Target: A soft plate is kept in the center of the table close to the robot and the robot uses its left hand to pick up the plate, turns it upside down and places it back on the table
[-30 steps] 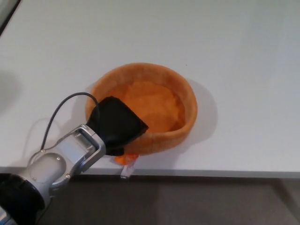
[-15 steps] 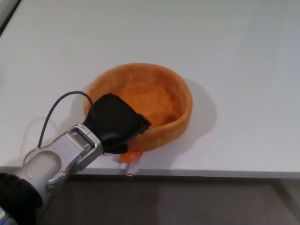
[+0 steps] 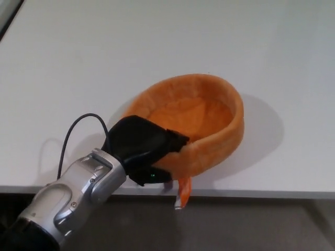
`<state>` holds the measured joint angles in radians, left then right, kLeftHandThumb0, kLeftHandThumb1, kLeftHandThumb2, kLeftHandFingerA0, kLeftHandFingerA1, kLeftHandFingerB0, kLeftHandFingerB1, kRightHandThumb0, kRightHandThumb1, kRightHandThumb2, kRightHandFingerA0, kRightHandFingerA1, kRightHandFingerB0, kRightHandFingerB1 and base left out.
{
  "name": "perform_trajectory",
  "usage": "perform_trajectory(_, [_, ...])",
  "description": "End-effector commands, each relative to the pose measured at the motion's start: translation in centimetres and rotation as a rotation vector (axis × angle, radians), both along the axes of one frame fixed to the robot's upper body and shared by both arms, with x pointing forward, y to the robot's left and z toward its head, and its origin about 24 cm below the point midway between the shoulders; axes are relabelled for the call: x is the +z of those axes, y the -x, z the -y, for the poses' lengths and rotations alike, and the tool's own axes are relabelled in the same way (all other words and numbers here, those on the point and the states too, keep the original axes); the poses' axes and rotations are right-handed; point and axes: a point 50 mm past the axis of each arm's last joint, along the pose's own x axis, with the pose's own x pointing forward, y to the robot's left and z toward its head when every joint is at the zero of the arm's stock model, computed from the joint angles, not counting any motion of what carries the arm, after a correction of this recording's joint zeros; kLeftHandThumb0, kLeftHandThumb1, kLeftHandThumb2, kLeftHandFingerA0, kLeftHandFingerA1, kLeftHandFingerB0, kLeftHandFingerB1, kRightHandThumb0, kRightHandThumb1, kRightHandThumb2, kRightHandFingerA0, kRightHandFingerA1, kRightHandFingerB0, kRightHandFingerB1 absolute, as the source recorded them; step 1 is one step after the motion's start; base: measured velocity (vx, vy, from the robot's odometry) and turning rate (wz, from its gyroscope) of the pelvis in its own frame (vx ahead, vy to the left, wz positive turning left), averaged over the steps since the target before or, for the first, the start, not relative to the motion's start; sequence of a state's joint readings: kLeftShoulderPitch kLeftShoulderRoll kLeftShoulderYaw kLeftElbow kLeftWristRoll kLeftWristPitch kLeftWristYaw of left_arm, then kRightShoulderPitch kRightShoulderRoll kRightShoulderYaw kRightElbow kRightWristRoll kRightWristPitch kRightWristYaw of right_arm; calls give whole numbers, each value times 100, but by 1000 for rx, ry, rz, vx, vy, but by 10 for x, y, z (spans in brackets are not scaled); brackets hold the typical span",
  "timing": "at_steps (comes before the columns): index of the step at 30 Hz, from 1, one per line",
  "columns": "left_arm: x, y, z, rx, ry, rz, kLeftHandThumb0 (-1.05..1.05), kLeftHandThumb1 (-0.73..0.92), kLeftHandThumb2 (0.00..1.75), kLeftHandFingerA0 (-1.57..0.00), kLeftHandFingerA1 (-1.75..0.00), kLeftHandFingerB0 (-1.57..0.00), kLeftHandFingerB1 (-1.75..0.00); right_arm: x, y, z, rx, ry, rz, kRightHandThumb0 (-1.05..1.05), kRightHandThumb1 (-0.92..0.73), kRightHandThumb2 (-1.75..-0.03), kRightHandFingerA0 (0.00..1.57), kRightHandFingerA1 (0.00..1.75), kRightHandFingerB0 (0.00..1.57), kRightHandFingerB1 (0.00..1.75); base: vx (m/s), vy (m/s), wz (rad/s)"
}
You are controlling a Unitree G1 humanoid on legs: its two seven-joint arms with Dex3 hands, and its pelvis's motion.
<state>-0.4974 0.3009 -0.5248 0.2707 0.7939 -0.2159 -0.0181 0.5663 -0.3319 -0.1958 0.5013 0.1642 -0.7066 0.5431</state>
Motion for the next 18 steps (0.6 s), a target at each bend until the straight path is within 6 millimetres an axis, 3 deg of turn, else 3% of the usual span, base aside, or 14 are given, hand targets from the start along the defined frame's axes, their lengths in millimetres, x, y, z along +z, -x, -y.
perform_trajectory(1, [34,2,-31,33,1019,-664,-19,53,69,-89,-175,-74,-175,6,0,9,-7,19,-3,-62,-70,-100,53,55,32,48,0,0,0])
perform_trajectory(6, [52,-1,-36,-20,1478,-726,-27,56,65,-95,-175,-74,-175,1,-1,10,-17,21,-18,-64,-70,-100,54,55,32,47,0,0,0])
perform_trajectory(7, [57,-1,-37,-22,1600,-717,-35,41,85,-123,-143,-106,-134,0,-1,11,-20,28,-9,-62,-70,-99,55,55,33,48,0,0,0])
perform_trajectory(8, [59,-1,-38,-19,1677,-711,-35,41,85,-123,-143,-106,-134,-1,-2,12,-22,33,-7,-62,-70,-99,55,55,33,48,0,0,0])
perform_trajectory(9, [61,-2,-39,-17,1728,-701,-26,57,59,-95,-175,-73,-175,-2,-2,12,-26,27,-12,-59,-84,-66,64,39,39,33,0,0,0])
perform_trajectory(11, [64,-3,-42,-27,1824,-698,-26,57,60,-95,-175,-73,-175,-2,-2,13,-26,24,-15,-59,-85,-66,64,39,39,33,0,0,0])
perform_trajectory(12, [66,-4,-45,-48,1957,-709,-22,58,63,-94,-175,-73,-175,-3,-2,12,-26,16,-15,-62,-70,-99,54,55,32,47,0,0,0])
perform_trajectory(16, [67,-7,-60,-75,2334,-712,-22,61,65,-93,-175,-68,-175,-2,0,11,-14,43,-32,-66,-70,-100,54,55,33,47,0,0,0])
perform_trajectory(17, [66,-8,-62,-45,2370,-707,-60,54,93,-120,-147,-95,-135,-2,0,11,-15,41,-30,-62,-70,-99,55,55,35,48,0,0,0])
perform_trajectory(18, [66,-8,-65,-15,2396,-700,-60,54,93,-120,-147,-95,-135,-2,0,11,-17,37,-27,-62,-70,-99,55,55,35,48,0,0,0])
